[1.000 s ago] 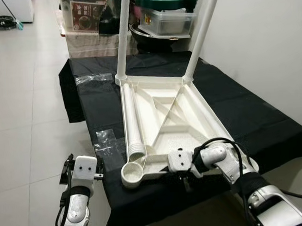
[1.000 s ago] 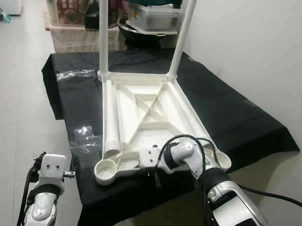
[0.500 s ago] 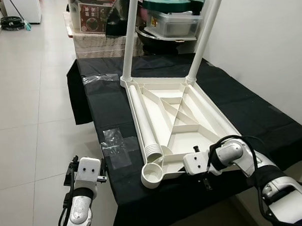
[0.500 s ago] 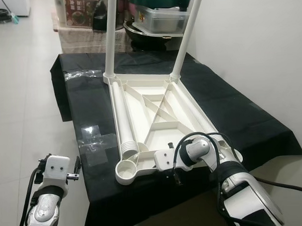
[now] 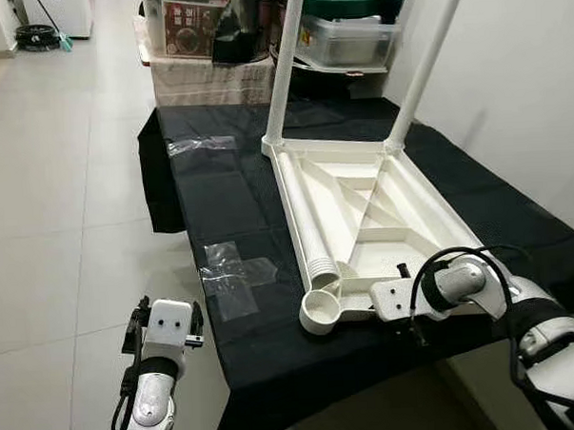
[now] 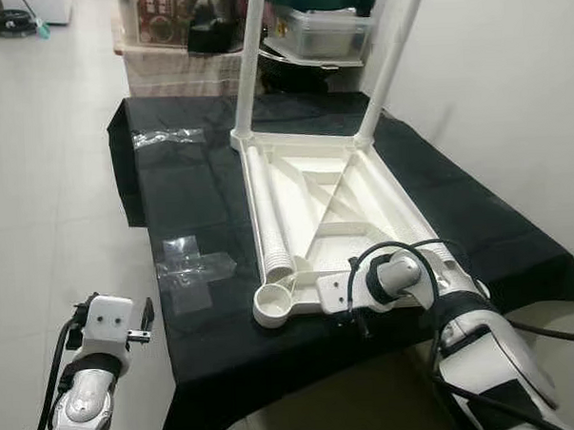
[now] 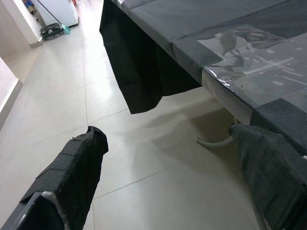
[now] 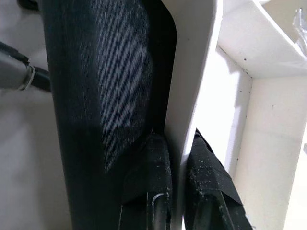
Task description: Building children table
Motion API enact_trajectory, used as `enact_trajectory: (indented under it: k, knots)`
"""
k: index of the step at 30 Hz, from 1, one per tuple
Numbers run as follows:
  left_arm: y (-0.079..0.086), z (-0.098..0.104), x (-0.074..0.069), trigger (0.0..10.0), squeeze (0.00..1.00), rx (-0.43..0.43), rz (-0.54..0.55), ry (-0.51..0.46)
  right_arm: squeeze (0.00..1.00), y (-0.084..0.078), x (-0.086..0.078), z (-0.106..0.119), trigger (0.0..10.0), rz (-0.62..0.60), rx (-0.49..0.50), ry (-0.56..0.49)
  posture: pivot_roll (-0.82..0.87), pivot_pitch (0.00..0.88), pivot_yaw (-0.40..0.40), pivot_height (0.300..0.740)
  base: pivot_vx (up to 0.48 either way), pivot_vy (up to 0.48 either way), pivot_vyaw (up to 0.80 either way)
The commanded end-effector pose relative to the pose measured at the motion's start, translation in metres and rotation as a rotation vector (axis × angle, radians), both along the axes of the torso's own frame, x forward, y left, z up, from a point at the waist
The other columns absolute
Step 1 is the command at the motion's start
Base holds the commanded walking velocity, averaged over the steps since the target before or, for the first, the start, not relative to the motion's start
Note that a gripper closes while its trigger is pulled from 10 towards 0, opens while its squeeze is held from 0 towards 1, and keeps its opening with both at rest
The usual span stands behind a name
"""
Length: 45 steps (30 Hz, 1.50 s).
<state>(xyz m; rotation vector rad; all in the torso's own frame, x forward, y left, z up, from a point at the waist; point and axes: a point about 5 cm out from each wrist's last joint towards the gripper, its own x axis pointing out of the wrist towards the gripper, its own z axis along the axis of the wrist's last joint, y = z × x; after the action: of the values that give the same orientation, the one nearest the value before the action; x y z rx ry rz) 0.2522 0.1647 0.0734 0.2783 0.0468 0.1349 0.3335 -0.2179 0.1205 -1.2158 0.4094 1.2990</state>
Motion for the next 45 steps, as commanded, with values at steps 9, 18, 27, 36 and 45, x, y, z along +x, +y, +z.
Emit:
enact_trajectory:
  k: [9, 18, 27, 36, 45]
  knots:
    - [-0.003, -0.004, -0.001, 10.0, 0.00, 0.008, -0.014, 0.019, 0.00, 0.012, 0.003, 0.014, 0.0, 0.162, 0.004, -0.177, 0.03, 0.000, -0.161, 0.740, 0.000, 0.000, 0.00]
    - [-0.005, -0.005, 0.000, 10.0, 0.00, 0.007, -0.021, 0.022, 0.00, 0.030, -0.003, 0.018, 0.0, 0.366, 0.021, -0.252, 0.03, 0.000, -0.154, 0.740, 0.000, 0.000, 0.00]
    - [-0.006, -0.006, 0.000, 10.0, 0.00, 0.006, -0.028, 0.025, 0.00, 0.045, 0.004, 0.035, 0.0, 0.444, 0.021, -0.319, 0.02, 0.000, -0.149, 0.740, 0.000, 0.000, 0.00]
    - [-0.008, -0.007, 0.000, 10.0, 0.00, 0.002, -0.025, 0.027, 0.00, 0.051, 0.019, 0.049, 5.8, 0.380, 0.003, -0.390, 0.03, 0.000, -0.157, 0.740, 0.000, 0.000, 0.00]
    - [-0.007, -0.006, 0.000, 10.0, 0.00, 0.001, -0.020, 0.027, 0.00, 0.049, 0.034, 0.045, 10.0, 0.109, 0.065, -0.368, 0.03, 0.000, -0.160, 0.740, 0.000, 0.000, 0.00]
